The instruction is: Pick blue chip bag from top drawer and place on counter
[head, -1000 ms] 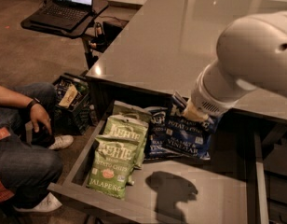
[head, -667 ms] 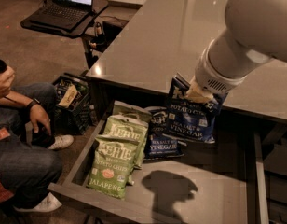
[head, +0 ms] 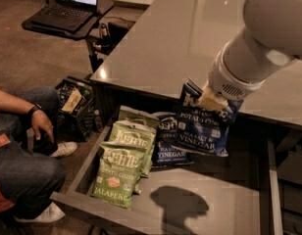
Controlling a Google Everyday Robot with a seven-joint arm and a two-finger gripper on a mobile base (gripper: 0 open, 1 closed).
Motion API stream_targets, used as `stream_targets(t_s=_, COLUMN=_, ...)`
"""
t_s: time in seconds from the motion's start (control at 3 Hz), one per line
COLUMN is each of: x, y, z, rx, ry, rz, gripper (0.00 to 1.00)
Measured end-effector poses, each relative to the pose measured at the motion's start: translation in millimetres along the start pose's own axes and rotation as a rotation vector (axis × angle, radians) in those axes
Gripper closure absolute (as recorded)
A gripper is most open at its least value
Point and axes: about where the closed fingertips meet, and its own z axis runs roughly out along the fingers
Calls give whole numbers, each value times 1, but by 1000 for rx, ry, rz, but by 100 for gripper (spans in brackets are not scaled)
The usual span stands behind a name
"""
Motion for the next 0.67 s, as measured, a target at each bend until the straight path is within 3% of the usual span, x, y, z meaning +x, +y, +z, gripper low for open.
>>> stream_targets(t_s=0.33, x=-6, y=30, z=-40, rx=-22, ry=-12, rz=-9, gripper=100)
stream_targets(t_s=0.67, x=-8, y=38, z=-51, rx=-24, ry=-19, rz=-16, gripper=100)
